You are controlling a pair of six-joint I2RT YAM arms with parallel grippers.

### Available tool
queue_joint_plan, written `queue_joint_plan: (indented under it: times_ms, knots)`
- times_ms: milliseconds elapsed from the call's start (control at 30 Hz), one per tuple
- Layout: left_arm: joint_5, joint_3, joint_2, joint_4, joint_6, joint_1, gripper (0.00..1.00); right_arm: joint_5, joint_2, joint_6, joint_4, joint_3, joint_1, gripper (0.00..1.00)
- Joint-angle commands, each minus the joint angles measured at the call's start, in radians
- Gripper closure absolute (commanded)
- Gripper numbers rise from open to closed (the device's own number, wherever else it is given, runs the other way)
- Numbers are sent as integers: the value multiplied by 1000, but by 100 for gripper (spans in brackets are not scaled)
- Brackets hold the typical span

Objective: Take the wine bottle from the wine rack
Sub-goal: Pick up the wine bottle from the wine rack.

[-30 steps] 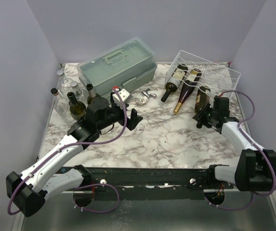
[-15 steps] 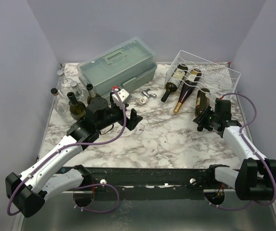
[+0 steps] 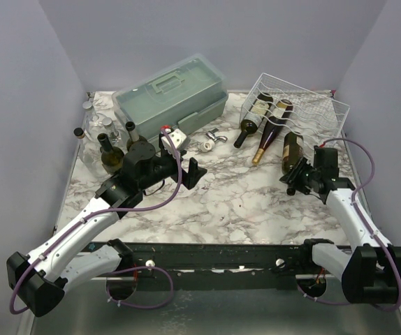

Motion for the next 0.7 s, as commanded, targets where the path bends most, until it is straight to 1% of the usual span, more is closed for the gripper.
queue_joint_plan:
  times_ms: [0,400,667]
  knots:
    - [21,-10,-18,8,6,-4,1,-33,-66,-18,40,69,-6,100]
    - [33,-15,-27,15,6,-4,1,-68,-124,-12,-50,83,-6,100]
    - [92,-31,-48,42,14,-10,1,-90,-179,-9,-117,88,-6,100]
